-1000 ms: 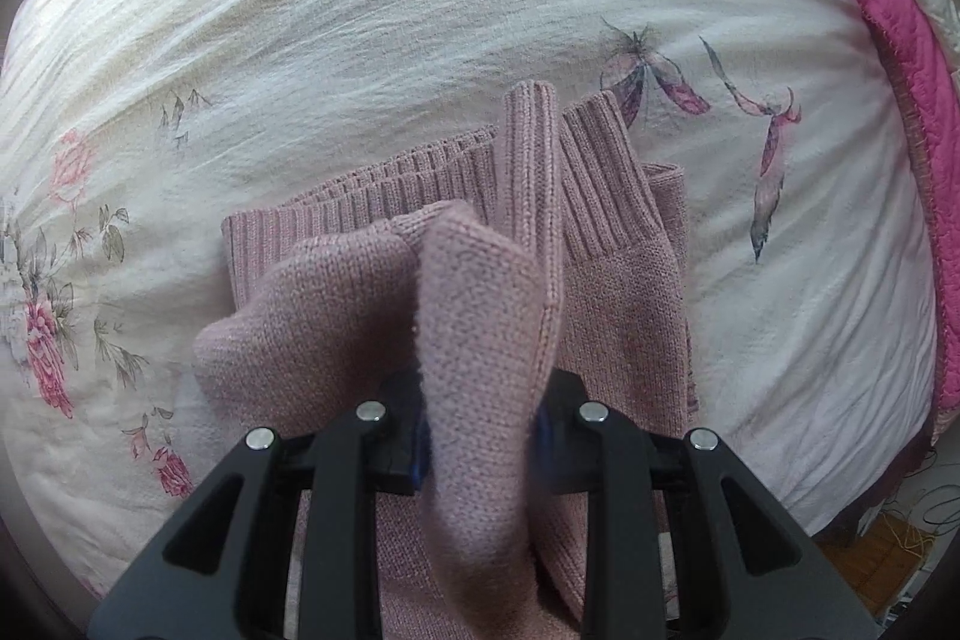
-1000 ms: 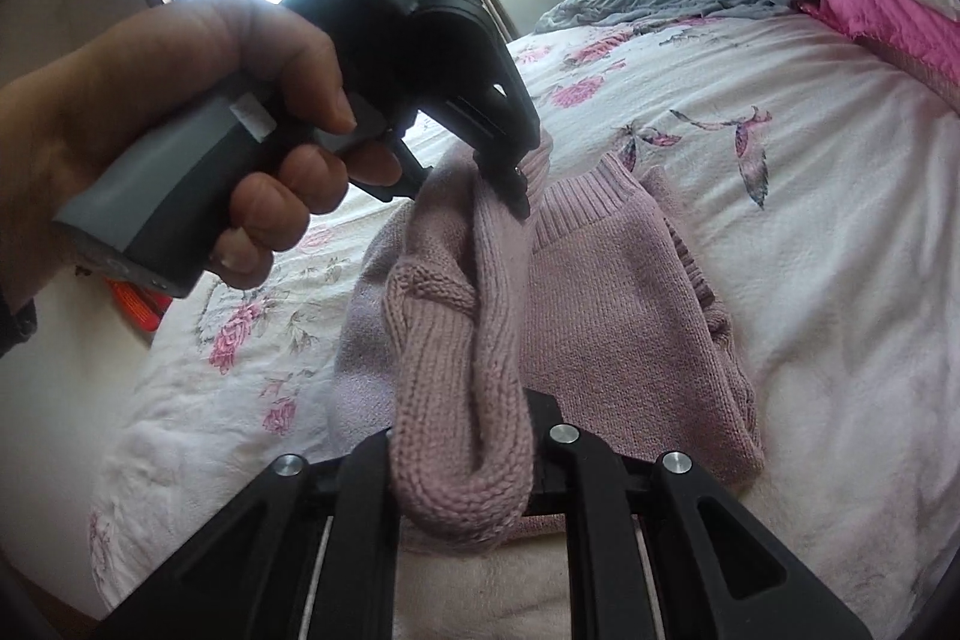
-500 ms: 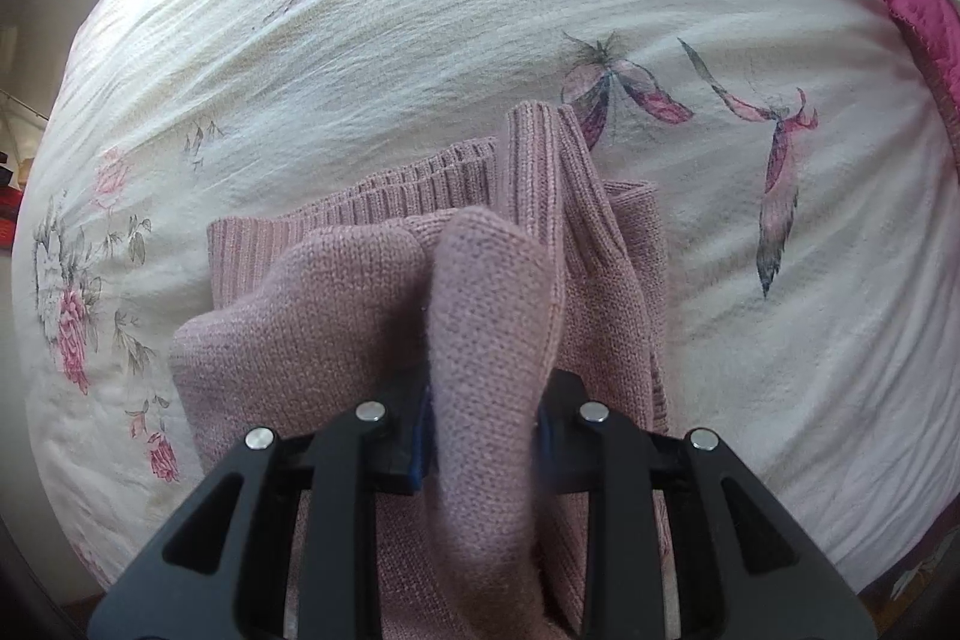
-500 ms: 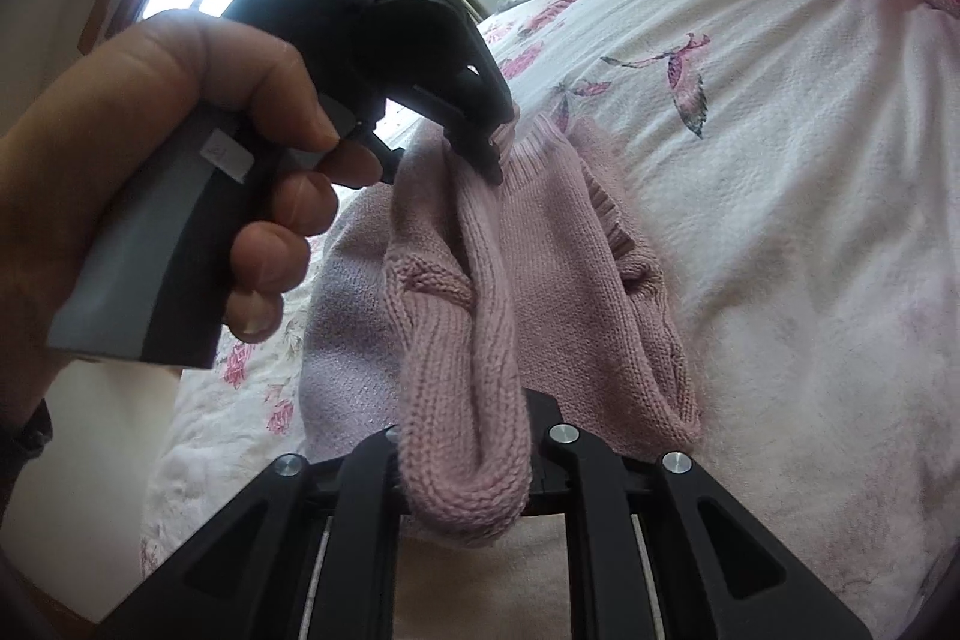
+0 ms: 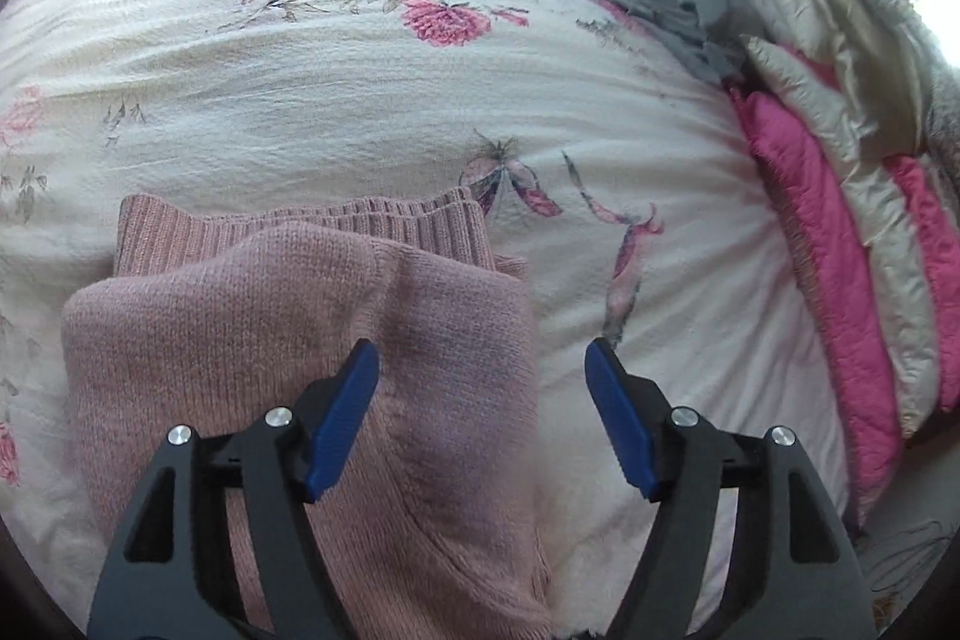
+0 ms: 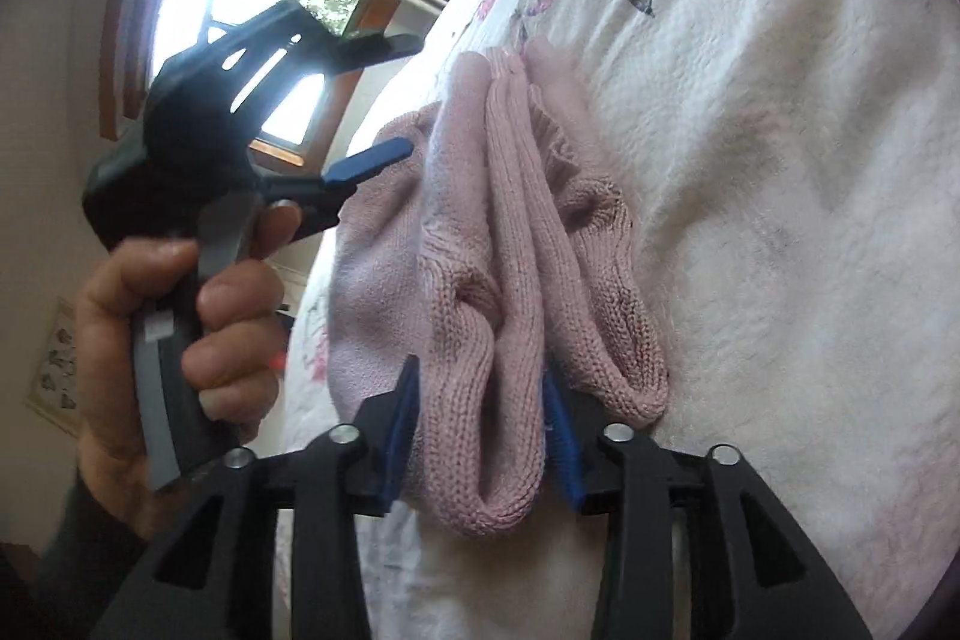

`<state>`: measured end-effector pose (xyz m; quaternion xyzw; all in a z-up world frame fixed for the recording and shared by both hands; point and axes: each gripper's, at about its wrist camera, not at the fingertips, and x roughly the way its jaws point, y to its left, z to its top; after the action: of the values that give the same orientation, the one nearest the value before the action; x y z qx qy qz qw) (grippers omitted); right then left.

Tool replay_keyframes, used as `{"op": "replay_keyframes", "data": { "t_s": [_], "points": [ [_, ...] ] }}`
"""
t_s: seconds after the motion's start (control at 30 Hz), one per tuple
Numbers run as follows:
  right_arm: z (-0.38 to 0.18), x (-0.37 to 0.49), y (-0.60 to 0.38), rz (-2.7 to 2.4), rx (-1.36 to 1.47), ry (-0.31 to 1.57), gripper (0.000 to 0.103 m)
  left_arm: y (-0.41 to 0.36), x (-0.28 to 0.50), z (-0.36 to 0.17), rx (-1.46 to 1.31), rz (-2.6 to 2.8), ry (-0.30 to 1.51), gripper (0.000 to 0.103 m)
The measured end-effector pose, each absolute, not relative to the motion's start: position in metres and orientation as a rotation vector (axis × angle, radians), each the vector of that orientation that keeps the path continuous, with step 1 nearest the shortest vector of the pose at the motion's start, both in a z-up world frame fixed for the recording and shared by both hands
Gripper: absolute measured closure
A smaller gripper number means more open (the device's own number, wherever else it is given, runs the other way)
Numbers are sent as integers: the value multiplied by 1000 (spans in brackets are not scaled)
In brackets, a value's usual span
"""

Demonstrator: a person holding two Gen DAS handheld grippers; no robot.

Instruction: Fold small clothes

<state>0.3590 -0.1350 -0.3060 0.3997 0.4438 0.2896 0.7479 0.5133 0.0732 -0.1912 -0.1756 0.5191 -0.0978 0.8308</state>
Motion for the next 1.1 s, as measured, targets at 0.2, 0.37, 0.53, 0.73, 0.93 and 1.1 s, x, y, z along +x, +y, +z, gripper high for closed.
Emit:
{"op": "replay_keyframes", "data": {
  "t_s": [0.2, 0.37, 0.53, 0.73, 0.93, 1.1],
  "points": [
    [-302, 396, -129, 729, 854, 1076, 31, 121, 462, -168, -371, -276, 1041, 29],
    [-307, 424, -114, 744, 775, 1222, 83, 151, 425, -171, -363, -318, 1052, 29],
    [-275, 426, -135, 705, 715, 1119, 89, 136, 390, -173, -279, -450, 1053, 30],
    [-293, 423, -134, 630, 612, 1156, 88, 94, 369, -225, -105, -557, 1173, 30],
    [-273, 441, -144, 636, 665, 1063, 39, 95, 371, -246, -138, -580, 1187, 27],
    [-271, 495, -134, 624, 661, 1106, 39, 99, 372, -246, -174, -606, 1207, 34]
  ]
}}
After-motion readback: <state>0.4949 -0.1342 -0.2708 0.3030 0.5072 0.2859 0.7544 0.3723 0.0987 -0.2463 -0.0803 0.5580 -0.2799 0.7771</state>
